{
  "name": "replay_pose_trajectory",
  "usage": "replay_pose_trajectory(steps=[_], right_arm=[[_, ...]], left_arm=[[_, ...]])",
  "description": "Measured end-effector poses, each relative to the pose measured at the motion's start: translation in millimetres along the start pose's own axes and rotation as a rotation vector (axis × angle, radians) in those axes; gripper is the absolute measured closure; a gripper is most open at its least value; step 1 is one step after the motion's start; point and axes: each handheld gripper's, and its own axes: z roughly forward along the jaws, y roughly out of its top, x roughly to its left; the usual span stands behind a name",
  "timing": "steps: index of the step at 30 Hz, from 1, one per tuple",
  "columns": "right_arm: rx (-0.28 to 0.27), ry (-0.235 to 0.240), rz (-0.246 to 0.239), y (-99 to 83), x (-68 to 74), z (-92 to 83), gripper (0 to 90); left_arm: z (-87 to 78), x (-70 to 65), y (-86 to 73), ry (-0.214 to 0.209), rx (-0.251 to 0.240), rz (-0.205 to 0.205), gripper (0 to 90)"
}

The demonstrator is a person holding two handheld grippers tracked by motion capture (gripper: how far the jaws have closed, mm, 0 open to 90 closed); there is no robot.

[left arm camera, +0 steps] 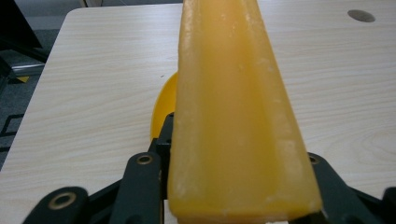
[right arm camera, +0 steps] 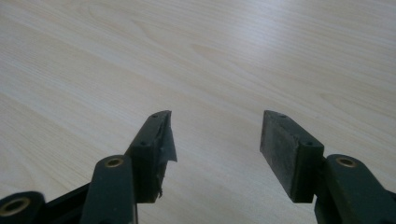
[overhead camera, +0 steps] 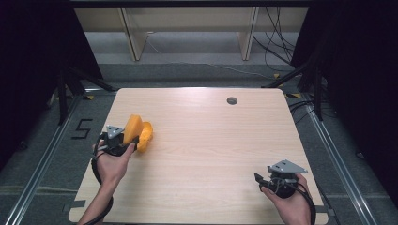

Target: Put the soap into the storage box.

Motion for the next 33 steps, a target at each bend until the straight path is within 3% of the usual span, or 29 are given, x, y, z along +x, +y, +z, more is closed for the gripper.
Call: replay_pose_trajectory(steps=[4, 13, 14, 18, 19, 26, 28, 33], right_arm=[[0.012, 0.021, 0.031, 0.6, 1.7, -0.2, 44.0], [0.018, 0.022, 0.035, 0.4, 1.8, -0.1, 44.0], [0.028, 0.020, 0.069, 0.3, 4.8, -1.1, 44.1], [0.023, 0.018, 0.056, 0.5, 3.9, -1.1, 44.0], [0.011, 0.006, 0.025, 0.4, 1.2, -0.6, 44.1], [0.019, 0.023, 0.035, 0.4, 1.8, 0.0, 44.0], [0.021, 0.023, 0.034, 0.3, 1.8, 0.0, 44.0], [0.020, 0.025, 0.030, 0.2, 1.6, 0.4, 44.0]], left_arm=[[6.7, 0.2, 0.8, 0.004, 0.007, 0.008, 60.3], [18.9, 1.4, 3.2, 0.007, 0.019, 0.023, 60.4], [19.7, 1.7, 3.4, 0.005, 0.025, 0.023, 60.4], [23.2, 2.1, 3.5, 0.007, 0.029, 0.022, 60.4], [23.9, 2.1, 3.4, 0.008, 0.031, 0.025, 60.4], [29.2, 3.0, 1.7, 0.004, 0.050, 0.047, 60.4], [30.9, 1.6, 1.5, 0.007, 0.044, 0.031, 60.4], [33.3, 2.3, 1.5, 0.008, 0.044, 0.037, 60.4]])
